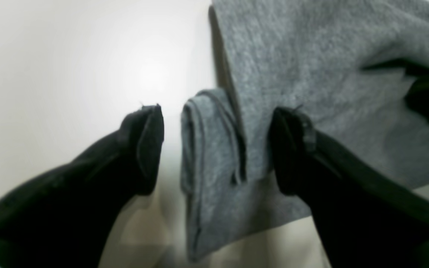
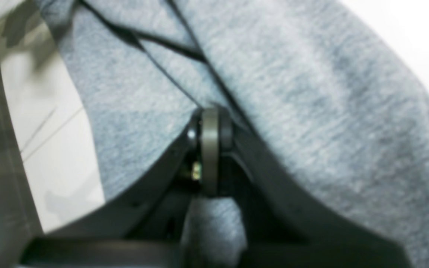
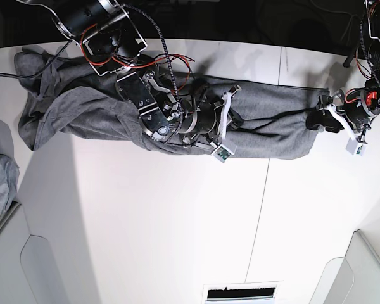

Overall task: Layout the t-shirt on the table in an organized manner, then fold the t-shirt properly
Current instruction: 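Regrasp the shirt's end with the left gripper beside the right gripper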

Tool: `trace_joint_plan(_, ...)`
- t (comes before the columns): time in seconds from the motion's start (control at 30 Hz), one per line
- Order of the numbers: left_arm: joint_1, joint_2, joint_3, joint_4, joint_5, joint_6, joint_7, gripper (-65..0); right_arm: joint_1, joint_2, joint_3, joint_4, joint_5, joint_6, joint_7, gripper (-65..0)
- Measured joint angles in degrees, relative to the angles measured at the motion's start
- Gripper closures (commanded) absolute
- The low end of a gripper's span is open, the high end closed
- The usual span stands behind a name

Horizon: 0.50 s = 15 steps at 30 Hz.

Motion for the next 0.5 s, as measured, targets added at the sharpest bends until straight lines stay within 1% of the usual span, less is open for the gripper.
trace_joint_plan(0.07, 0.3, 0.9, 0.0, 0.0, -1.3, -0.2, 0.1, -46.8, 0.0, 0.0, 0.0, 0.0, 0.0, 0.0, 0.0, 0.0)
trace_joint_plan(0.23, 0.5, 2.1, 0.0, 0.2, -2.0, -0.2, 0.0, -46.4, 0.0, 0.0, 0.0, 0.0, 0.0, 0.0, 0.0, 0.0)
trace_joint_plan(0.27, 0.5, 2.2, 0.0, 0.2, -2.3, -0.2, 0.0, -44.6, 0.0, 0.0, 0.0, 0.0, 0.0, 0.0, 0.0, 0.0)
trace_joint_plan(0.3, 0.5, 2.2, 0.0, 0.2, -2.8, -0.2, 0.0, -39.9, 0.0, 0.0, 0.0, 0.0, 0.0, 0.0, 0.0, 0.0)
trace_joint_plan(0.33, 0.5, 2.3, 0.0, 0.2, -2.4, -0.2, 0.2, -32.5, 0.0, 0.0, 0.0, 0.0, 0.0, 0.0, 0.0, 0.0)
trace_joint_plan(0.4, 0.6, 2.5, 0.1, 0.1, -2.4, -0.2, 1.1, -15.6, 0.0, 0.0, 0.0, 0.0, 0.0, 0.0, 0.0, 0.0)
trace_joint_plan(0.43, 0.8, 2.7, 0.1, 0.1, -2.6, -0.4, 1.2, -9.1, 0.0, 0.0, 0.0, 0.0, 0.0, 0.0, 0.0, 0.0)
trace_joint_plan(0.47, 1.0, 2.8, 0.1, 0.1, -2.8, -0.4, 1.1, -3.2, 0.0, 0.0, 0.0, 0.0, 0.0, 0.0, 0.0, 0.0)
trace_joint_plan(0.5, 1.2, 2.8, 0.1, 0.1, -2.9, -0.4, 1.0, 0.0, 0.0, 0.0, 0.0, 0.0, 0.0, 0.0, 0.0, 0.0)
